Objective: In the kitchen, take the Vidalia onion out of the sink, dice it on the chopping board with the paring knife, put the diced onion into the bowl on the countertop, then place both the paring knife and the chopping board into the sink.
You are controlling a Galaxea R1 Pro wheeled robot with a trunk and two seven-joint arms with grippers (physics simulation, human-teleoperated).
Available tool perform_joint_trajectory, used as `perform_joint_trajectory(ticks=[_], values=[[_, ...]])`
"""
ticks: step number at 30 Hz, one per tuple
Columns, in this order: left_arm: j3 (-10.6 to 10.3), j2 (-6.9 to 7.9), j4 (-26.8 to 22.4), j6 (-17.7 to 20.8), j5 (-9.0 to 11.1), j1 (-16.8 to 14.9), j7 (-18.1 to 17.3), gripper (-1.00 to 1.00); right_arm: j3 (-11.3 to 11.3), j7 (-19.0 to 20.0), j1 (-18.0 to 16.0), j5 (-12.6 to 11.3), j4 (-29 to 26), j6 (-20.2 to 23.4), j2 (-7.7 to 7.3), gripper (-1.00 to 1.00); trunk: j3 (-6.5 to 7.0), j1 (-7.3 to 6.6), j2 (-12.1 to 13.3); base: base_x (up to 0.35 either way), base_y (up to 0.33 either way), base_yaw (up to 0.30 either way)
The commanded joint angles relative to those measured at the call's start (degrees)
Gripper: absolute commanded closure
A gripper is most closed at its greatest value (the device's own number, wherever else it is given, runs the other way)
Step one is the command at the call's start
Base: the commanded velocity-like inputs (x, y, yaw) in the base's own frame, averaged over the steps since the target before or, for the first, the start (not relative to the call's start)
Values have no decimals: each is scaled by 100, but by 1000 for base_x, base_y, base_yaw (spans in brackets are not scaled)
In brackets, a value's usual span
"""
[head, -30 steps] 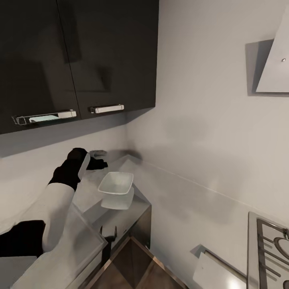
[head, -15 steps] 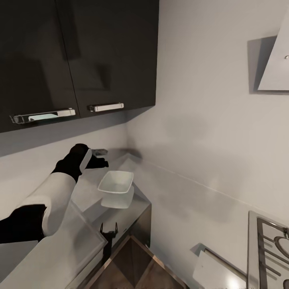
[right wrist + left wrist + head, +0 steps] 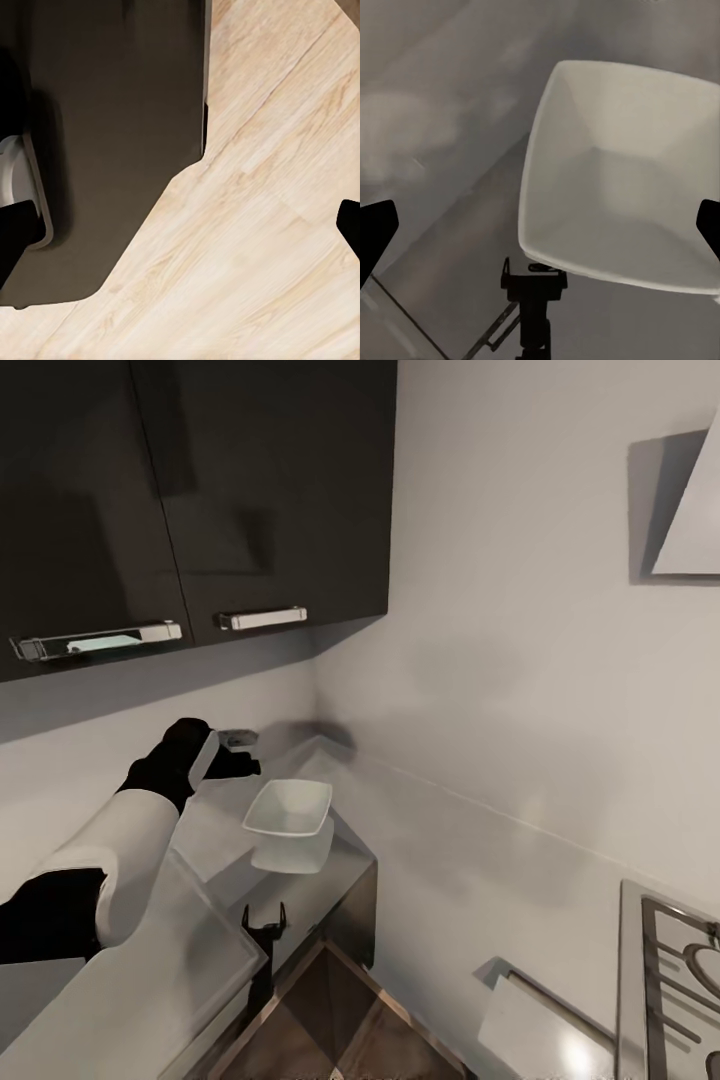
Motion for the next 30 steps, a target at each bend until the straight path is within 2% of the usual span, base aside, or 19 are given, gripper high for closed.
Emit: perform_joint_trajectory(ticks=[1, 9, 16, 19, 27, 30], values=[[18, -3, -6, 23, 3, -4, 6, -100, 2, 3, -5, -2, 12, -34, -1, -100, -21, 3, -13, 0, 0, 0], [14, -71, -8, -277, -1, -4, 13, -100, 2, 2, -5, -2, 12, -34, -1, -100, -96, 3, -13, 0, 0, 0], [7, -211, 2, -390, -2, -4, 138, -100, 2, 2, -5, 0, 13, -34, -1, -100, -161, 3, -13, 0, 0, 0], [3, -309, 27, -642, -2, -4, 217, -100, 2, 3, -5, -3, 14, -34, -1, -100, -189, 3, -13, 0, 0, 0], [3, -307, 155, -747, -2, -4, 250, -100, 2, 3, -5, -3, 13, -34, -1, -100, -263, 3, -13, 0, 0, 0], [3, -239, 198, -761, -2, -4, 258, -100, 2, 3, -5, -1, 14, -34, -1, -100, -291, 3, -13, 0, 0, 0]])
